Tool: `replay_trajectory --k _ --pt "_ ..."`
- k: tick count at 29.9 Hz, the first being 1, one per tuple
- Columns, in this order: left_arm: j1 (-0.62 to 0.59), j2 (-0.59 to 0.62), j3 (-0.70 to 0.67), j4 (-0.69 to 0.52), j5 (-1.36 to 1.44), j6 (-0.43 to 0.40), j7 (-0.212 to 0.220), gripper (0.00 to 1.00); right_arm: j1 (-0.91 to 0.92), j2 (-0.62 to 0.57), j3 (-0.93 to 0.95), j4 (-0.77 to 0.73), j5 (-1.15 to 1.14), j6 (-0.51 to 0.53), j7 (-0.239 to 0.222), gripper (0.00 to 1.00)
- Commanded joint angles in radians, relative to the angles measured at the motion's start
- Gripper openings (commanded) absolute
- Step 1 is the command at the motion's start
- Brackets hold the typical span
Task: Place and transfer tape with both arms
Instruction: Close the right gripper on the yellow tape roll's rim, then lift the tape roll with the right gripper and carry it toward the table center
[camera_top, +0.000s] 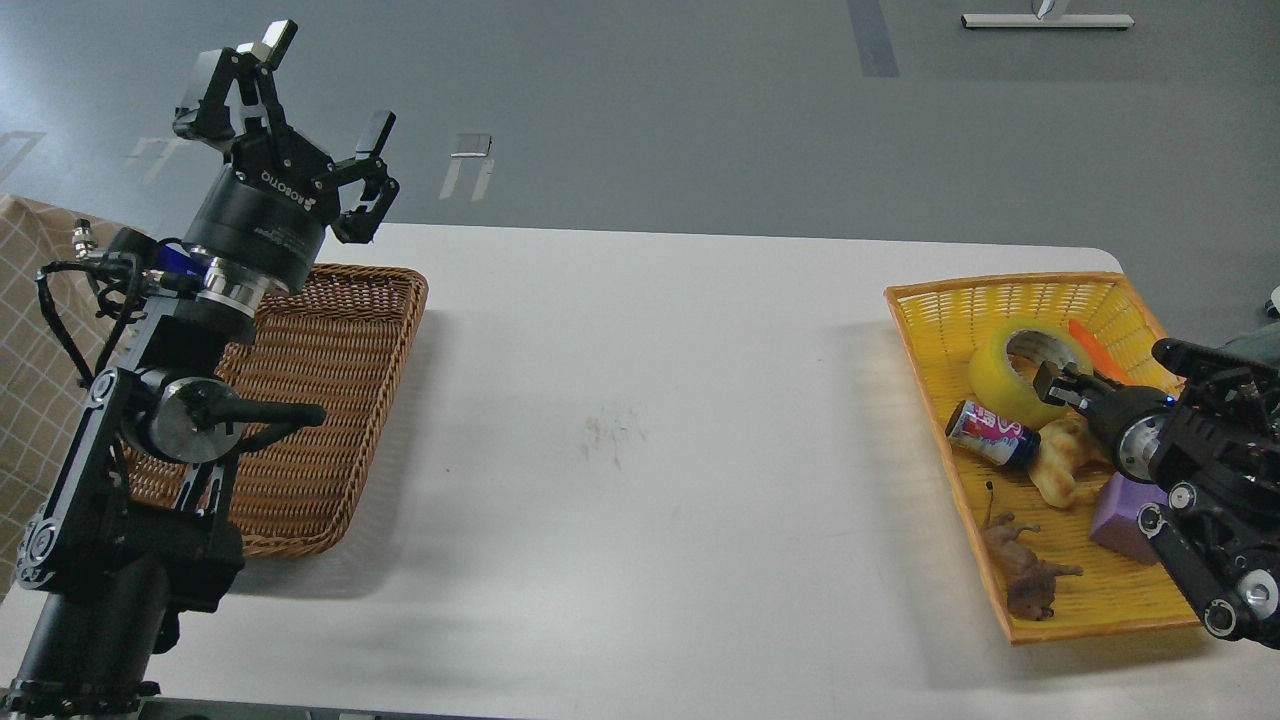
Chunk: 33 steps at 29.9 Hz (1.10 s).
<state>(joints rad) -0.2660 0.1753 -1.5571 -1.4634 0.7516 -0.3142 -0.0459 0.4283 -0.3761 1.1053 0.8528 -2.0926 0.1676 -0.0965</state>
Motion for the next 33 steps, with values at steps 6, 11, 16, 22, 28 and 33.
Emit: replay_trajectory --k 6,11,16,22,28,33 --pt "0.001 0.000 0.003 0.000 0.000 0.000 0.000 0.99 0.001 -0.032 0.004 0.055 0.049 0.000 0.000 0.04" --pt "0.001 -0.002 0.005 0.000 0.000 0.003 0.000 0.99 0.001 -0.055 0.004 0.110 0.052 0.001 0.000 0.04" --pt "0.001 -0.003 0.008 0.000 0.002 0.004 0.001 0.99 0.020 -0.072 0.008 0.209 0.055 0.001 -0.002 0.04" --pt "0.001 -0.003 0.009 0.000 0.002 0.006 0.001 0.99 0.122 -0.073 -0.009 0.290 0.057 0.088 -0.002 0.04" --pt "0.001 -0.002 0.006 0.000 0.002 0.006 0.001 0.99 0.236 -0.015 -0.105 0.298 0.049 0.136 -0.006 0.04" --pt "0.001 -0.003 0.003 0.000 0.002 0.007 0.001 0.99 0.326 0.046 -0.278 0.298 0.051 0.135 -0.022 0.04"
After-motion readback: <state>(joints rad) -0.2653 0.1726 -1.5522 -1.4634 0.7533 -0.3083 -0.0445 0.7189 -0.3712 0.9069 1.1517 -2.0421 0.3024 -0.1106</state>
